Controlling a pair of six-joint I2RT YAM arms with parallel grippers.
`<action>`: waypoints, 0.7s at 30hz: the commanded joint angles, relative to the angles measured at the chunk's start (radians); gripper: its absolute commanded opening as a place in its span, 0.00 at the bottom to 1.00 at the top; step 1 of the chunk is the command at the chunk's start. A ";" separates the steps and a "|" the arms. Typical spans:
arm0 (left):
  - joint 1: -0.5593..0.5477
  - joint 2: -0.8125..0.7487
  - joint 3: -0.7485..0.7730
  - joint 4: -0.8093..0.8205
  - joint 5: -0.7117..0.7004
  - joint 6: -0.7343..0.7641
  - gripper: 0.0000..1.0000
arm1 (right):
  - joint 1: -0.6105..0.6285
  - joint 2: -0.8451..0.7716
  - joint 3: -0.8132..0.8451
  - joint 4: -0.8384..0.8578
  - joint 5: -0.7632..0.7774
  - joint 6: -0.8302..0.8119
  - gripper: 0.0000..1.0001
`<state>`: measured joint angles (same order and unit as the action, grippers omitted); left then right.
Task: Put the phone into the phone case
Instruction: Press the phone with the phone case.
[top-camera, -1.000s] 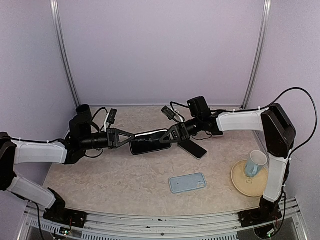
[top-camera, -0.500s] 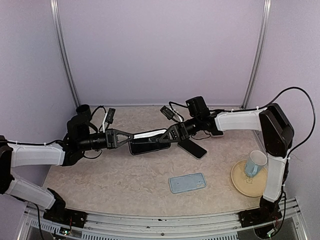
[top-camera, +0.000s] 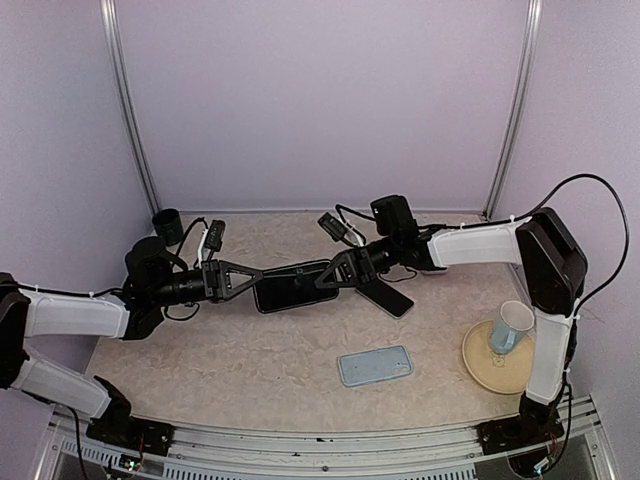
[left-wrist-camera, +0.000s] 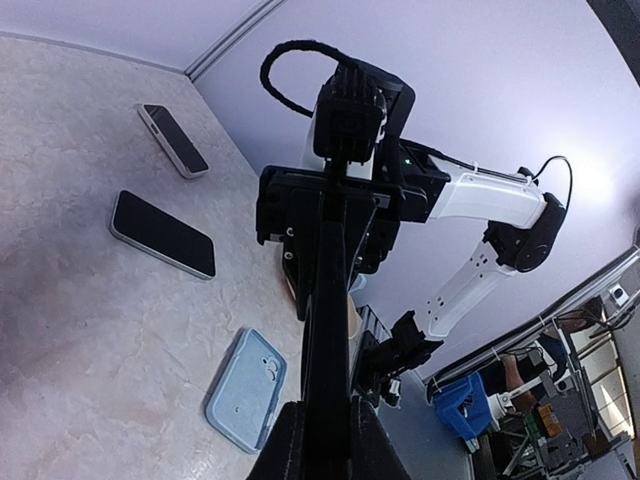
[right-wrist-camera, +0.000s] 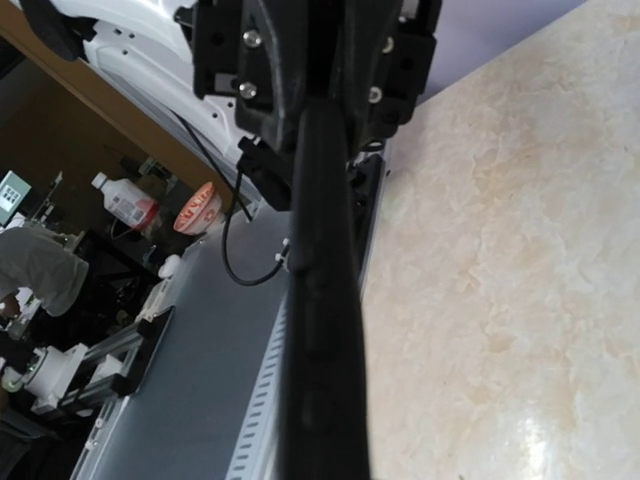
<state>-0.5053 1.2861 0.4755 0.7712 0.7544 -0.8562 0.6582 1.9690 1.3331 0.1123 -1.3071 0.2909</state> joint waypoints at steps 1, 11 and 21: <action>0.040 -0.009 -0.007 0.136 0.006 -0.079 0.17 | -0.061 -0.033 -0.025 0.033 -0.012 -0.013 0.00; 0.044 -0.034 0.003 0.052 -0.040 -0.051 0.56 | -0.078 -0.061 -0.028 0.024 -0.007 -0.016 0.00; -0.010 -0.008 0.046 -0.108 -0.140 0.047 0.73 | -0.078 -0.090 -0.036 0.127 -0.006 0.075 0.00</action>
<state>-0.4812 1.2686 0.4763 0.7376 0.6617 -0.8761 0.5739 1.9400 1.3037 0.1329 -1.2861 0.3084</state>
